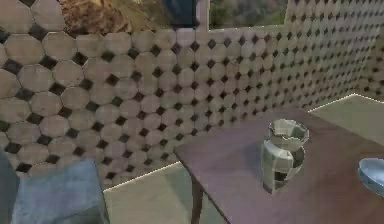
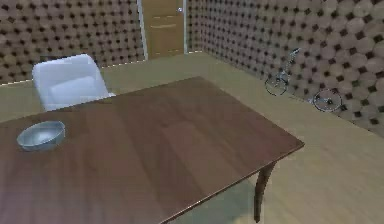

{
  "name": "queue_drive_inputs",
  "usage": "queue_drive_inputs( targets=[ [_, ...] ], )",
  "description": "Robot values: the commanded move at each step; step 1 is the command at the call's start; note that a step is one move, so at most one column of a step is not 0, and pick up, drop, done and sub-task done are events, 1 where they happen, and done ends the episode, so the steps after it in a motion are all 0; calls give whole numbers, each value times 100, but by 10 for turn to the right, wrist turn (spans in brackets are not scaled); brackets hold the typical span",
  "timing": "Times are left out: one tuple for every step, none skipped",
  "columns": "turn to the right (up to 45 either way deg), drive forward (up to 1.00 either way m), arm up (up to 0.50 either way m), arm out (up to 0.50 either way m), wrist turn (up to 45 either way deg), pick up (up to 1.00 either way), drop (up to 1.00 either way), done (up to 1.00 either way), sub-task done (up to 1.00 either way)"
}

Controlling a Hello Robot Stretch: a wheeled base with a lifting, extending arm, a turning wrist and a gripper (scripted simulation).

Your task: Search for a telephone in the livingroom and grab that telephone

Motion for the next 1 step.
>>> queue_drive_inputs(
  targets=[
    [-450,0,0,0,0,0,0,0,0]
  ],
)
